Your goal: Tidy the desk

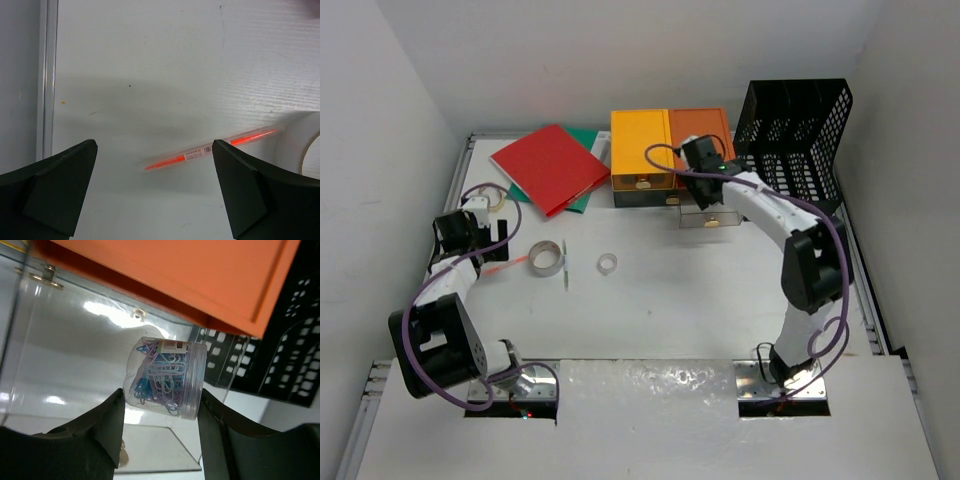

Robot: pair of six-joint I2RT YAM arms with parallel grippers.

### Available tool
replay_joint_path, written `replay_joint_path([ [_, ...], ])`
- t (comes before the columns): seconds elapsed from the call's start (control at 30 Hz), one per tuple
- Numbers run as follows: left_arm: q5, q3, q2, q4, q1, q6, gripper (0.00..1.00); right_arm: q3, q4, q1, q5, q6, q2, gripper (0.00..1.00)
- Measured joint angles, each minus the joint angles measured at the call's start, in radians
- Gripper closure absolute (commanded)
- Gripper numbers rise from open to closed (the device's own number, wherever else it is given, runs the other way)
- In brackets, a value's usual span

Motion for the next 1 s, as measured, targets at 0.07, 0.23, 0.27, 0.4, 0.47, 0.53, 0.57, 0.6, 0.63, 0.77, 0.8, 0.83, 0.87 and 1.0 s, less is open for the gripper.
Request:
replay_joint_path([
  [0.07,0.000,0.000,0.000,0.000,0.000,0.000,0.01,0.026,-0.002,0.034,0.066,-0.029,0.043,1.00],
  [0.23,0.000,0.000,0.000,0.000,0.000,0.000,0.01,0.076,-0.010,0.085,0.258,-0.094,0.138,0.85],
  [0.27,0.000,0.000,0.001,0.000,0.000,0.000,0.01,0.082,-0.017,0.090,0.282,-0.101,0.150,0.74],
  [0.4,0.000,0.000,0.003,0.001,0.000,0.000,0.01,0.111,-0.047,0.102,0.311,-0.109,0.175,0.59],
  [0.47,0.000,0.000,0.005,0.001,0.000,0.000,0.01,0.121,-0.066,0.103,0.302,-0.106,0.177,0.56],
  [0.53,0.000,0.000,0.011,0.001,0.000,0.000,0.01,0.131,-0.085,0.103,0.288,-0.099,0.177,0.52],
  [0.57,0.000,0.000,0.014,0.001,0.000,0.000,0.01,0.135,-0.092,0.103,0.279,-0.095,0.177,0.50],
  [0.6,0.000,0.000,0.017,0.000,0.000,0.000,0.01,0.142,-0.098,0.103,0.270,-0.089,0.177,0.45],
  [0.63,0.000,0.000,0.018,0.000,0.000,0.000,0.01,0.146,-0.106,0.102,0.264,-0.083,0.177,0.43],
  [0.77,0.000,0.000,0.019,0.001,0.000,0.000,0.01,0.171,-0.128,0.103,0.210,-0.062,0.177,0.35],
  [0.8,0.000,0.000,0.019,0.001,0.000,0.000,0.01,0.176,-0.137,0.104,0.193,-0.057,0.177,0.38],
  [0.83,-0.001,0.000,0.019,0.000,0.000,0.000,0.01,0.179,-0.141,0.106,0.187,-0.056,0.177,0.40],
  [0.87,-0.001,0.000,0.019,0.001,0.000,0.000,0.01,0.180,-0.146,0.108,0.179,-0.053,0.177,0.41],
  [1.0,-0.001,0.000,0.019,0.001,0.000,0.000,0.01,0.185,-0.166,0.117,0.168,-0.043,0.179,0.35],
])
